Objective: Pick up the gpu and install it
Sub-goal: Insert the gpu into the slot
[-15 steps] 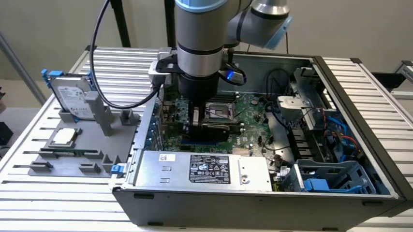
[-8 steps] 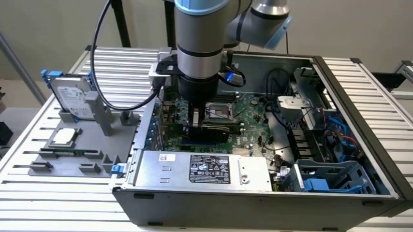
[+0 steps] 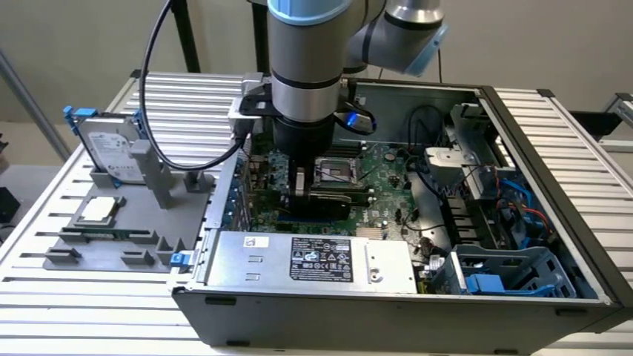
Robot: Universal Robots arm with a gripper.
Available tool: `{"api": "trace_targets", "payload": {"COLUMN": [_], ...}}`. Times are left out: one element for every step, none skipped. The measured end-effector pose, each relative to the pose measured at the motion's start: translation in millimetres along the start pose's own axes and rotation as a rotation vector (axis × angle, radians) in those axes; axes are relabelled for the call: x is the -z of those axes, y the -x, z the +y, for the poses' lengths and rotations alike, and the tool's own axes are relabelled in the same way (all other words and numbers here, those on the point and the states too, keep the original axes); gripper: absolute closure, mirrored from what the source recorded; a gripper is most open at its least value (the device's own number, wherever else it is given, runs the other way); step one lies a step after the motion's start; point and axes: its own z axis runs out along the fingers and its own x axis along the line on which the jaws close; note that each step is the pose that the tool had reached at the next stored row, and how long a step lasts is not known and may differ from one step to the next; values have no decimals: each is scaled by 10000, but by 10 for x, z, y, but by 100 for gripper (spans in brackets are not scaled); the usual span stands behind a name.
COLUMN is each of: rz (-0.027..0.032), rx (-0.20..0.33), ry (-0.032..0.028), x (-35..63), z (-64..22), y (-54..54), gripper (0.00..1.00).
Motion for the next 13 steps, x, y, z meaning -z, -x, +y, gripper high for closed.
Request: {"api": "trace_targets", "payload": {"rz": [0,4,10,15,21,25,29,34,38,45,52,65,71], "rx": [0,1,0,0,0,0,1,0,1,1,1,-1,-1], "ry": [-1,1,2,2,3,3,3,2,1,0,-3,-11,-10], "x": [-3,-4,-5,-7,-8,-10,-12,-14,-16,-19,-20,-22,-25], "z": [0,0,0,1,2,3,5,7,9,12,15,18,21], "y": [1,1,2,3,4,6,7,9,11,13,15,16,18], "gripper": [100,100,100,100,100,100,100,100,100,100,100,100,100]}}
